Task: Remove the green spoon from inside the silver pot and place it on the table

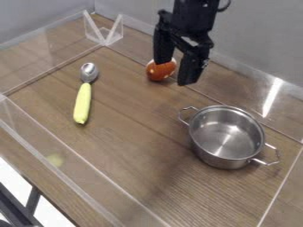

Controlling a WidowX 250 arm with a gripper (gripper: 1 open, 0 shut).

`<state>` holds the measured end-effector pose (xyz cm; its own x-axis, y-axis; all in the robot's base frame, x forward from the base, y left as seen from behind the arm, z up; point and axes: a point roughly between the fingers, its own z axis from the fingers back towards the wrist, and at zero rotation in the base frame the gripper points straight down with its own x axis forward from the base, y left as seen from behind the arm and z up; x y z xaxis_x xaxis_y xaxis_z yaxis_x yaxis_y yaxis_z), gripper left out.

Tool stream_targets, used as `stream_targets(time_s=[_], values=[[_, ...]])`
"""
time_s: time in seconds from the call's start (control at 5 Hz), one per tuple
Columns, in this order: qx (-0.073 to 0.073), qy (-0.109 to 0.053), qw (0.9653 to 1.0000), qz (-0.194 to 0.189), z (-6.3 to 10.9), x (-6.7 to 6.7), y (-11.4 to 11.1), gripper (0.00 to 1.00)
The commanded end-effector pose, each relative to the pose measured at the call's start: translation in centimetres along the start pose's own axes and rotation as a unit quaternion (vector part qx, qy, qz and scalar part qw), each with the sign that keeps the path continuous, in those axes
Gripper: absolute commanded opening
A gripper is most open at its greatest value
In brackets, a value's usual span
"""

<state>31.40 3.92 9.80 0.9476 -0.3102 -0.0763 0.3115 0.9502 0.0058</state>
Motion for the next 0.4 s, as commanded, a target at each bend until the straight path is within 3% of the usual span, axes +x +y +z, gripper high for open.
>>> stream_targets(time_s=[0.0,0.2], values=[[0.019,-0.028,0.9993,-0.017,1.4,1.2,1.7,1.00],[0.020,-0.028,0.9994,-0.007,0.3,2.1,2.6,1.00]])
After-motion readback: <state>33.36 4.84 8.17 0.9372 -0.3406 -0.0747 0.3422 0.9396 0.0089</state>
